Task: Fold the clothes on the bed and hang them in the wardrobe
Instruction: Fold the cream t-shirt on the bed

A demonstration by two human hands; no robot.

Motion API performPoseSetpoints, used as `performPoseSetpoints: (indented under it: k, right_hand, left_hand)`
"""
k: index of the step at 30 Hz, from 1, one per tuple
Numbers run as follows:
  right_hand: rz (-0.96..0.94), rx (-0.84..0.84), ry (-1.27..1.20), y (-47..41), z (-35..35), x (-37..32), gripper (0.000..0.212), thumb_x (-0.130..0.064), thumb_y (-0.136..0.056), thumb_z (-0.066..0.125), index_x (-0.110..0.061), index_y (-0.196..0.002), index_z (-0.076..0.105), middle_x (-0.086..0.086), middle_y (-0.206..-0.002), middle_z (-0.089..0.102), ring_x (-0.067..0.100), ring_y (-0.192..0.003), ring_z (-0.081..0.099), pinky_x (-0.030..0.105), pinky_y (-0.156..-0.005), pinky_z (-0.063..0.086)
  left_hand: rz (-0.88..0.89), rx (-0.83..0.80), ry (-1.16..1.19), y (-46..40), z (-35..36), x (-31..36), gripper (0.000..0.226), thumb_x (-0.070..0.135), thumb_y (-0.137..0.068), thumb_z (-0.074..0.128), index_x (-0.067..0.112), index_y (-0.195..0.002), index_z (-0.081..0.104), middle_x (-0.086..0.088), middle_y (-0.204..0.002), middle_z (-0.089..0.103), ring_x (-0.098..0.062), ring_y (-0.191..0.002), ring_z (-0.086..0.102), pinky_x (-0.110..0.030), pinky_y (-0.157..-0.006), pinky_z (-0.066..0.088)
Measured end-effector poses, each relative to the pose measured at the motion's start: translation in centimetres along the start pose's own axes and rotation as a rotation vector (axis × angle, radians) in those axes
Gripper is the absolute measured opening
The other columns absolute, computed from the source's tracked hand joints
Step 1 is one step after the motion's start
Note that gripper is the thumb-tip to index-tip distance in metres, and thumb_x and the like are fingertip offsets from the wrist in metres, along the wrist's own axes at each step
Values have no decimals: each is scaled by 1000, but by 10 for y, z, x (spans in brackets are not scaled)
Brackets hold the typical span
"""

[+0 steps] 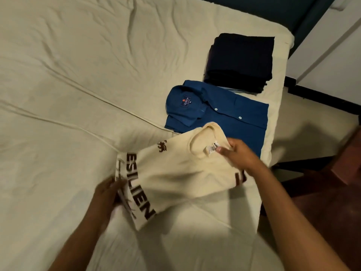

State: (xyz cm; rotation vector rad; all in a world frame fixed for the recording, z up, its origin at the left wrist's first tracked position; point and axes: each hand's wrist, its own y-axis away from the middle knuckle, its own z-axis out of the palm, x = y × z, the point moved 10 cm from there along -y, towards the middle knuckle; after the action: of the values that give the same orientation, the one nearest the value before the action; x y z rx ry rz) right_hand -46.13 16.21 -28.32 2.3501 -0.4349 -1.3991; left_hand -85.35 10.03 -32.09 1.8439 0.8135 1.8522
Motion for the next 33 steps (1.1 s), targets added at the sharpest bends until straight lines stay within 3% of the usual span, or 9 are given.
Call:
performPoseSetpoints:
  k: [8,11,14,18,21,24,27,30,33]
  right_hand:
    - [-447,-277,842,-45,81,-181,29,-33,-95,63,-26,-71,48,-11,-72,53,12,-70,48,29,-57,31]
    - [-525,-197,934,-64,136,-205,16,-38,-94,62,-25,-104,62,-4,-99,67,21,-98,56,32,-73,31]
    - [-428,-63,828,-73,149,-169,47,-40,-94,61,-30,-139,49,1,-133,58,28,-124,49,41,-94,34]
    - [-206,167,393,-33,115,-80,43,-31,-94,60,-20,-135,49,6,-131,57,29,-120,53,41,-96,45]
    - [33,223,260,26,100,-2,43,-45,-96,55,-19,-131,50,6,-125,62,26,-112,60,41,-94,49]
    - [194,167,303,77,101,48,45,-56,-94,52,-23,-124,50,0,-118,66,22,-105,63,37,-88,49]
    - [304,4,334,103,116,73,50,-57,-90,60,-24,-124,47,-8,-109,61,21,-108,62,33,-86,46]
    - [348,-147,264,106,131,80,56,-47,-82,74,-22,-126,50,-11,-114,59,14,-109,58,30,-87,44]
    - [377,-246,57,103,146,82,31,-28,-82,76,-18,-107,61,-5,-103,69,15,-91,65,35,-75,52]
  left_hand:
    - [-402,87,486,112,45,-131,29,-12,-95,48,12,-103,62,-6,-64,72,-19,-45,66,-36,-43,55]
    - [-533,5,504,128,89,-161,22,-5,-92,61,8,-109,65,-14,-74,75,-25,-54,71,-36,-47,58]
    - [-600,-69,479,130,109,-177,34,16,-82,79,3,-111,67,-21,-88,75,-31,-70,72,-37,-59,60]
    - [-634,-173,397,133,87,-182,27,27,-89,71,2,-84,65,-13,-61,66,-24,-49,57,-24,-48,45]
    - [-484,208,107,115,-2,-173,38,40,-84,70,2,-87,70,-17,-66,71,-31,-59,67,-31,-56,50]
    - [-155,466,-165,92,-64,-111,39,57,-72,67,24,-93,66,-3,-87,72,-30,-89,68,-42,-83,54]
    - [60,433,-264,45,-51,-38,55,52,-81,67,24,-127,54,6,-103,63,-21,-102,60,-44,-94,50]
    - [69,378,-207,-19,-32,6,60,40,-81,76,14,-129,53,-2,-106,61,-24,-98,59,-38,-85,50]
    - [34,263,-22,-63,-20,15,54,36,-63,82,9,-107,68,-14,-96,72,-32,-86,69,-43,-77,57]
